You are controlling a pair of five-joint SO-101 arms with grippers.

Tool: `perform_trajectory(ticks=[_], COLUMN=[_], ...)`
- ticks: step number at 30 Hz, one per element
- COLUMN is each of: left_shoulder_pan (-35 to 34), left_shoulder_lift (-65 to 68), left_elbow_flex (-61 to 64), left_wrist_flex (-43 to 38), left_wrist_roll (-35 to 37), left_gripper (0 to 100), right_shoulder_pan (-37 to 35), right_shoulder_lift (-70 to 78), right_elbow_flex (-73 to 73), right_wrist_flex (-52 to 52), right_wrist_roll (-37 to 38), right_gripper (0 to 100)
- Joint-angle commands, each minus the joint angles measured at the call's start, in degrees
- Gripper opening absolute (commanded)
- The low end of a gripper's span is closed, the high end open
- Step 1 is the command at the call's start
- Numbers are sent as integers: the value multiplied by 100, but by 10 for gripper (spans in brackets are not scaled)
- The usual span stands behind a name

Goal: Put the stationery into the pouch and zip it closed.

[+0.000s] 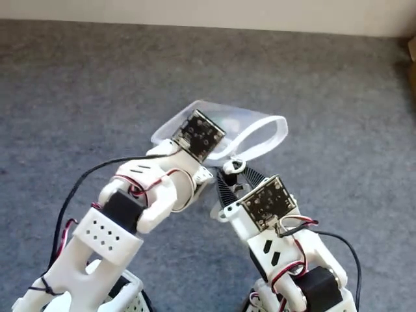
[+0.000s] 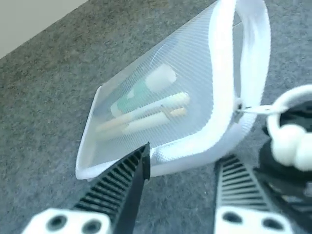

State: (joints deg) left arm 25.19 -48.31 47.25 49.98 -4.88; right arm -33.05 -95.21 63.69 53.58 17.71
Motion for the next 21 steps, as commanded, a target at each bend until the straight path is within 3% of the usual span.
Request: perform_trajectory(ticks=[1, 11, 21], left_shoulder_pan=[66, 66, 13], left_shoulder_lift=[-145, -145, -145], left_elbow_flex=[365, 382, 391], left_wrist_flex=[-800, -888, -870], left_wrist_roll=[53, 53, 53], left_gripper=[188, 6, 6], right_shoulder_pan=[-198, -163, 453], right_shoulder_lift=[-127, -127, -136], right_elbow_flex=[-391, -391, -382], right_wrist_flex=[-4, -22, -312], right_wrist_roll=[18, 18, 9], right_gripper=[4, 4, 4])
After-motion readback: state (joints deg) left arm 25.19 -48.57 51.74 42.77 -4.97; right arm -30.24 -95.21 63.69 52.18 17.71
